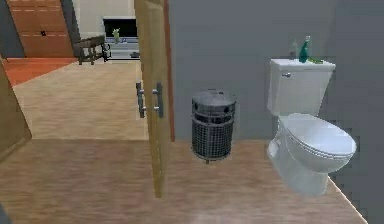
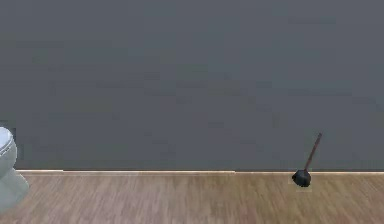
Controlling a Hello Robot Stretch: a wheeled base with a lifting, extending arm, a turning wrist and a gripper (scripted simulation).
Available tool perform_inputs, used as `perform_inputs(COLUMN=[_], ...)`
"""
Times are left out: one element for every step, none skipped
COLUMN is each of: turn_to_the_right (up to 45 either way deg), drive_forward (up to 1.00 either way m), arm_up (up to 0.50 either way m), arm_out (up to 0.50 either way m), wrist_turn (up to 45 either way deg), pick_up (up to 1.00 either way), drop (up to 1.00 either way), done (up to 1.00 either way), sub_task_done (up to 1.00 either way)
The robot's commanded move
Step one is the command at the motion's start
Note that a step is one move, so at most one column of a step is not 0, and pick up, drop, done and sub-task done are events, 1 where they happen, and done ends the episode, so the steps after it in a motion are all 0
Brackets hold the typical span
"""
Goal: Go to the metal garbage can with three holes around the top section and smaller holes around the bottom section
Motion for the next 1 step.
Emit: perform_inputs(turn_to_the_right=[-3.0], drive_forward=[0.00], arm_up=[0.00], arm_out=[0.00], wrist_turn=[0.0], pick_up=[0.00], drop=[0.00], done=[0.00], sub_task_done=[0.00])
